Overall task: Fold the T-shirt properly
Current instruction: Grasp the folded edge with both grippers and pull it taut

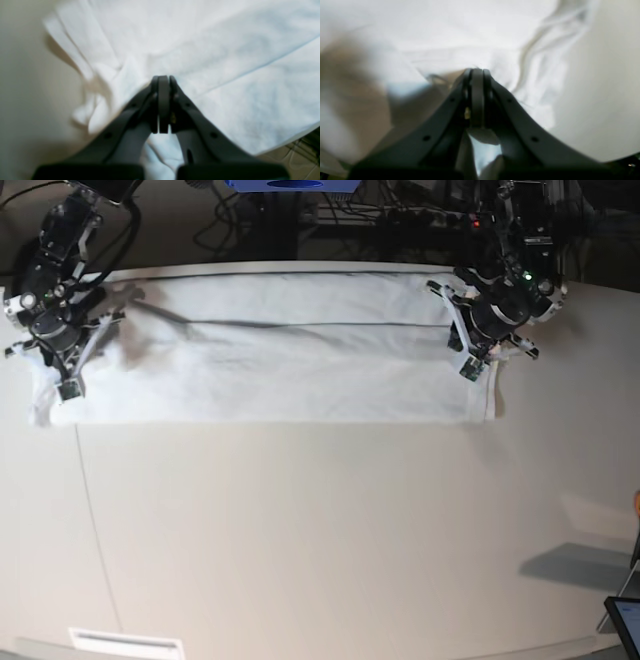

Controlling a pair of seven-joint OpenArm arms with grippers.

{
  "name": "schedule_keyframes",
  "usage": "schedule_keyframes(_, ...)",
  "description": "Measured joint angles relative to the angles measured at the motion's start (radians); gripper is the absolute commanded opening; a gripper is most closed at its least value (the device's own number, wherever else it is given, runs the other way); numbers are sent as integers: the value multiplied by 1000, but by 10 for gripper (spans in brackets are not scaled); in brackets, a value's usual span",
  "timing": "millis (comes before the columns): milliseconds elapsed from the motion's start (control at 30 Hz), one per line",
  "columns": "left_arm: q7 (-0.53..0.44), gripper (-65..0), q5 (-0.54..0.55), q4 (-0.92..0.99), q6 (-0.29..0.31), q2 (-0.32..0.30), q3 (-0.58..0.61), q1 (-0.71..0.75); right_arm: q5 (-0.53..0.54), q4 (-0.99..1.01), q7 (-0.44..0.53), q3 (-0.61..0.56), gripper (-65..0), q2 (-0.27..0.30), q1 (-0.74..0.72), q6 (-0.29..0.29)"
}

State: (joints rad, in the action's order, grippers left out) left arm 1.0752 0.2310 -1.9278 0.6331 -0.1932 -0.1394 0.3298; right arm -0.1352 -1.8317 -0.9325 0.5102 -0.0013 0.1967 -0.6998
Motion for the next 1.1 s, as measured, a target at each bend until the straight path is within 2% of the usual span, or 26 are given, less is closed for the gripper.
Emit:
schedule_keyframes(133,-23,-650,-72,55,0,43,0,-45,5,121,30,6,-640,16,-62,4)
schedule_keyframes(333,-74,-650,-48,169,-1,43,-8,-130,33,218,126,7,-640,48,-111,11)
schedule_keyframes(633,-38,-650,-74,279,-4,88,-1,-307,36,356,112,4,-640,120,-243,-7)
schedule_keyframes(833,-14,-650,-105,285,-9,83,81,-342,31,353,106,0,-640,130,-248,-4)
schedule_keyframes(1100,5,-650,-99,214,-11,85,84,-307,26,340,94,1,-640,131,-238,3)
